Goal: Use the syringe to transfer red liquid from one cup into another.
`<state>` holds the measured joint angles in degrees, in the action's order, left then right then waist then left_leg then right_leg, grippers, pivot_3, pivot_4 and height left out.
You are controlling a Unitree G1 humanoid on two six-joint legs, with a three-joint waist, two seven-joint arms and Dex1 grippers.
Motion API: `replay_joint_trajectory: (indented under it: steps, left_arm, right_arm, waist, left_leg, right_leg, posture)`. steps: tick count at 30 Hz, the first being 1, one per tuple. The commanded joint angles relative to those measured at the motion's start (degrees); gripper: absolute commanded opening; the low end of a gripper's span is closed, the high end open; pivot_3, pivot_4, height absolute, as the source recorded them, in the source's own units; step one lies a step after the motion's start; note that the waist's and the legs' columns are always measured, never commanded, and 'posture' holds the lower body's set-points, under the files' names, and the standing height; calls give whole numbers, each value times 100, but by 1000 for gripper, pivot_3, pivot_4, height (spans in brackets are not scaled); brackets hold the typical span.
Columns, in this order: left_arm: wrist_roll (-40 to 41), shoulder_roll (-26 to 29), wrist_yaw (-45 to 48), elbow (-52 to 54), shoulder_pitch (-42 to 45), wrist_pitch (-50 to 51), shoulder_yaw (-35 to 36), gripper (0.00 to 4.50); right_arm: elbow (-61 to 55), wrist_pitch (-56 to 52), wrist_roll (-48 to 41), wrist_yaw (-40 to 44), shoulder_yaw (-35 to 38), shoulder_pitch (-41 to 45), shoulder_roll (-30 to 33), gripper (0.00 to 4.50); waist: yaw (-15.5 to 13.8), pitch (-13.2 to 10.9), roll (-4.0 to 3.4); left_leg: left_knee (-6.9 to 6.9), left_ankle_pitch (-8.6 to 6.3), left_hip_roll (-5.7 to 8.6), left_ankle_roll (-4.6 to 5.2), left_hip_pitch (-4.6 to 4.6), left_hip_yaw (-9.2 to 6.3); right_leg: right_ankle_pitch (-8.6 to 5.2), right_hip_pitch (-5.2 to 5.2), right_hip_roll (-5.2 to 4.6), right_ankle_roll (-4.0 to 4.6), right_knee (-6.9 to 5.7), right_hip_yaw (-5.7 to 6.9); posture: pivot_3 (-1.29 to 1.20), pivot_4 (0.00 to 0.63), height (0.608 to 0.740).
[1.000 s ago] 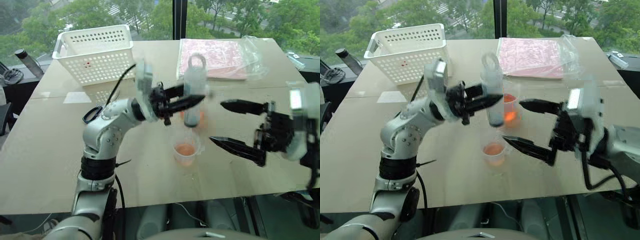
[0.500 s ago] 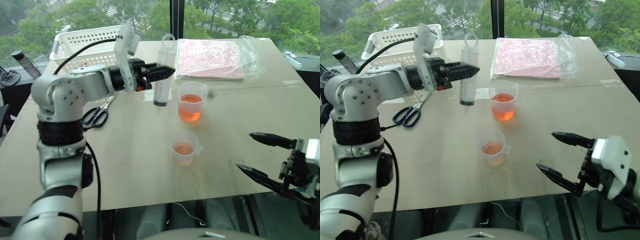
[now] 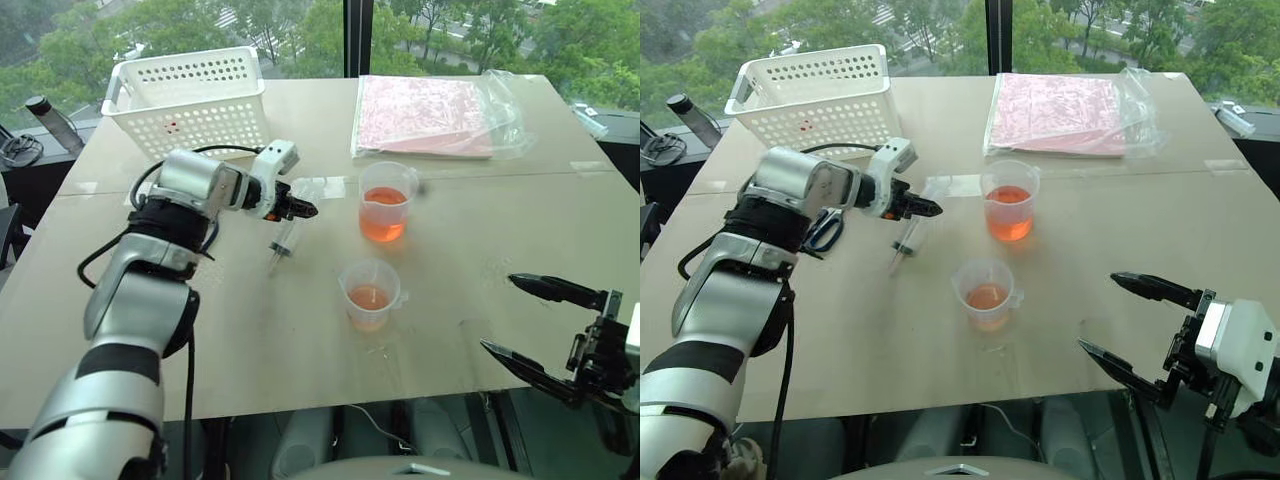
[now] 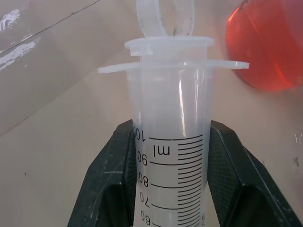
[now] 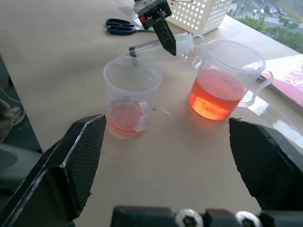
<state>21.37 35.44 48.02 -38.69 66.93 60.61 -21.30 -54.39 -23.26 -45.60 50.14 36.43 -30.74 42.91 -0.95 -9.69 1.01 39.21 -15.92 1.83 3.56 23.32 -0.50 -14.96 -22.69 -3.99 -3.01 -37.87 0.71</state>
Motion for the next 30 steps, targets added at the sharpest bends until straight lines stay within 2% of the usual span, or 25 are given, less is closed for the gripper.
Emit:
replay_joint_trajectory:
  steps: [1,2,4,5,6,9,11,12,15,17,19,21,24,28,30]
  left_arm:
    - [-312,-120,145,-405,74,-198,133,2558]
    - [-353,-126,201,-417,37,-192,179,3127]
    - [-403,-114,244,-335,-19,-116,269,3985]
    - [-424,-99,245,-285,-42,-73,316,4356]
    - [-439,-75,246,-199,-76,-23,362,4447]
    - [-50,186,152,939,-496,200,1116,4447]
    - [485,143,-87,1938,-1020,212,2180,4447]
    - [676,84,-192,2609,-1502,-100,2677,4447]
    - [885,246,-77,4117,-2648,-504,3095,4447]
    - [1410,272,145,4720,-3108,-273,3420,4447]
    - [2048,217,144,5105,-3460,126,3907,4447]
    - [2072,252,281,5514,-4083,-420,4219,4447]
    - [1916,457,373,5772,-4959,-878,4498,4447]
    - [1509,664,988,5833,-6679,-1923,4788,4447]
    - [1328,709,1181,5643,-7170,-2426,4871,4447]
  right_arm:
    - [-163,117,45,-98,-56,84,24,4500]
    - [-155,122,41,-135,-82,134,19,4500]
    - [-146,134,23,-216,-113,228,-5,4500]
    - [-143,133,2,-253,-124,272,-8,4500]
    - [-148,151,-16,-255,-116,263,-30,4500]
    - [-115,253,-135,-206,1,193,-146,4500]
    - [-18,338,-179,-138,99,154,-197,4500]
    - [52,373,-236,-114,161,168,-216,4500]
    - [246,416,-523,-92,369,246,-217,4500]
    - [365,461,-636,14,513,253,-198,4500]
    - [530,570,-712,310,700,162,-189,4500]
    - [703,702,-746,725,967,-14,-201,4500]
    - [909,820,-844,1167,1328,-327,-273,4500]
    - [1407,1089,-287,1837,1632,-950,-363,4500]
    - [1653,1235,-149,1977,1702,-1093,-431,4500]
  waist:
    - [7,0,-1]
    - [13,0,-1]
    - [21,0,0]
    - [16,0,0]
    - [15,0,0]
    - [29,0,0]
    - [33,0,0]
    - [39,1,-1]
    - [21,2,-1]
    - [12,9,-13]
    - [-30,9,-12]
    - [-45,12,-17]
    - [-22,20,-31]
    - [18,31,-45]
    - [11,31,-43]
  left_leg:
    - [0,0,0,0,2,0]
    - [1,0,0,0,4,0]
    - [5,0,-1,0,23,-1]
    - [13,0,-1,0,42,0]
    - [15,1,0,0,48,0]
    - [15,1,-1,0,48,0]
    - [11,1,-3,0,52,2]
    - [12,1,-5,-1,55,1]
    - [10,0,-5,-2,52,4]
    - [10,1,-4,-3,47,3]
    - [11,1,-5,-4,44,-7]
    - [13,1,-4,-4,40,-9]
    - [11,1,-4,-4,27,-6]
    - [-6,0,-6,-3,11,1]
    - [-17,-3,-8,0,-10,5]
  right_leg:
    - [0,-2,0,0,-1,0]
    - [0,-4,0,0,-1,1]
    - [1,-26,1,0,-5,1]
    - [1,-45,1,0,-12,1]
    - [1,-51,1,1,-14,0]
    - [1,-51,0,1,-14,-1]
    - [1,-58,-2,1,-13,-4]
    - [1,-60,-5,1,-13,-4]
    - [2,-60,-13,2,-7,-9]
    - [3,-54,-14,3,-8,-7]
    - [3,-47,-14,3,-8,3]
    - [3,-42,-15,4,-11,7]
    - [3,-29,-15,5,-7,4]
    - [2,-21,-17,7,-1,-4]
    - [1,1,-18,9,9,-8]
  posture:
    - [0,150,740]
    - [0,150,740]
    - [0,150,740]
    - [0,150,740]
    - [0,150,740]
    - [0,150,740]
    - [0,150,740]
    - [0,150,740]
    - [0,150,740]
    - [0,150,740]
    - [0,150,740]
    - [0,150,740]
    - [0,150,740]
    - [0,150,740]
    - [0,150,740]
